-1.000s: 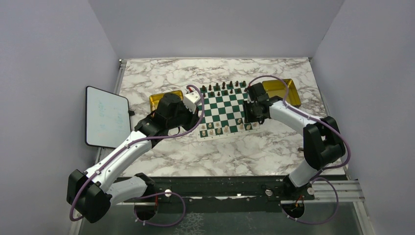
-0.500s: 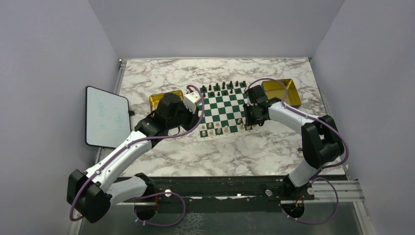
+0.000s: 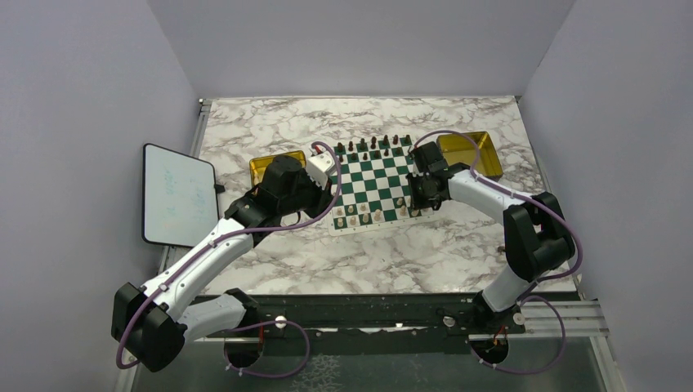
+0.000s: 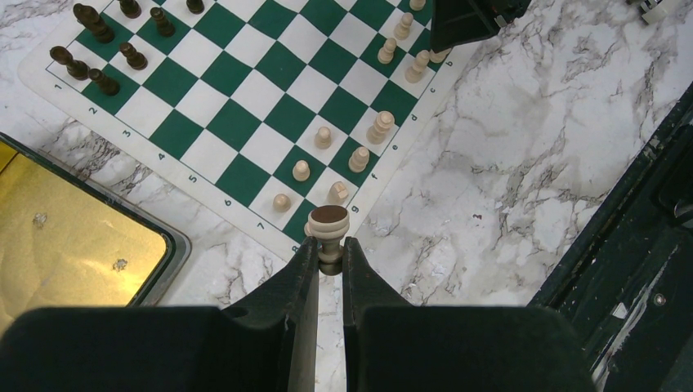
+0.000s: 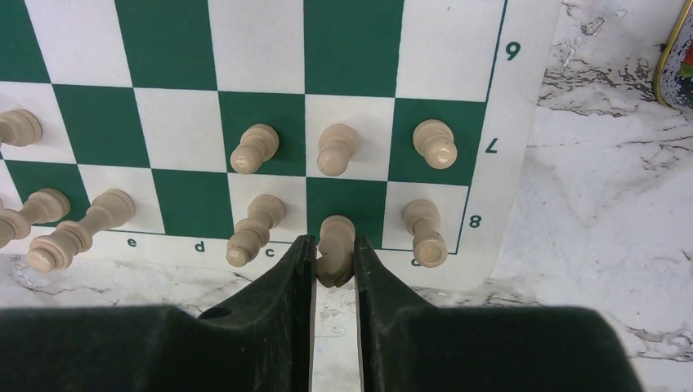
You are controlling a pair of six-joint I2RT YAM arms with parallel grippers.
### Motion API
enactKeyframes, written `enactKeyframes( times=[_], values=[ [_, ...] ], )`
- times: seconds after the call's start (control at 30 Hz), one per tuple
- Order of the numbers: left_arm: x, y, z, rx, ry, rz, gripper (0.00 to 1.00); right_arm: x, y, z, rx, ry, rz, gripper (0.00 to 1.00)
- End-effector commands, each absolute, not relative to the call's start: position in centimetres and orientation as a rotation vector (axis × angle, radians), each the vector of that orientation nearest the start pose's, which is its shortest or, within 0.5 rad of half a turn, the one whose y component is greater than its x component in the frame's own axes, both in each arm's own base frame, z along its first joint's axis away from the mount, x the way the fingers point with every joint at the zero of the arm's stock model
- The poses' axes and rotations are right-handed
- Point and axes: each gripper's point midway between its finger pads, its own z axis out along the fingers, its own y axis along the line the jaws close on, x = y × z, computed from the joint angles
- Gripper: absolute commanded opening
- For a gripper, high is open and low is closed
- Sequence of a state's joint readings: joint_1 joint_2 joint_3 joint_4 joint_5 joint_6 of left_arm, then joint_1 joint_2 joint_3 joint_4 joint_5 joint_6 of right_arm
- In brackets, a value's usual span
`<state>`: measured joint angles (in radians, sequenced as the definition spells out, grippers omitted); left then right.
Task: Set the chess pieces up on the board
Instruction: Adjust the chess piece on the chessboard.
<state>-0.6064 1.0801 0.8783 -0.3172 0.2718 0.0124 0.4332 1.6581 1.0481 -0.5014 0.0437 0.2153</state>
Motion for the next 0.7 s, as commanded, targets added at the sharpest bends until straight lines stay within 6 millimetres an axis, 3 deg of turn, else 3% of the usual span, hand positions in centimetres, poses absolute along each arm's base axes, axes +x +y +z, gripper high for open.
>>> enactKeyframes(
  times=[0.0, 0.67],
  values=[
    [25.15, -23.31, 20.26, 0.820, 1.950, -0.639, 0.10, 32.51, 15.20, 4.96, -0.284, 2.647, 0.138, 0.21],
    [25.15, -23.39, 20.07, 0.823, 1.956, -0.643, 0.10, 33.09, 15.30, 5.47, -0.266, 2.633, 0.131, 0.20]
  ],
)
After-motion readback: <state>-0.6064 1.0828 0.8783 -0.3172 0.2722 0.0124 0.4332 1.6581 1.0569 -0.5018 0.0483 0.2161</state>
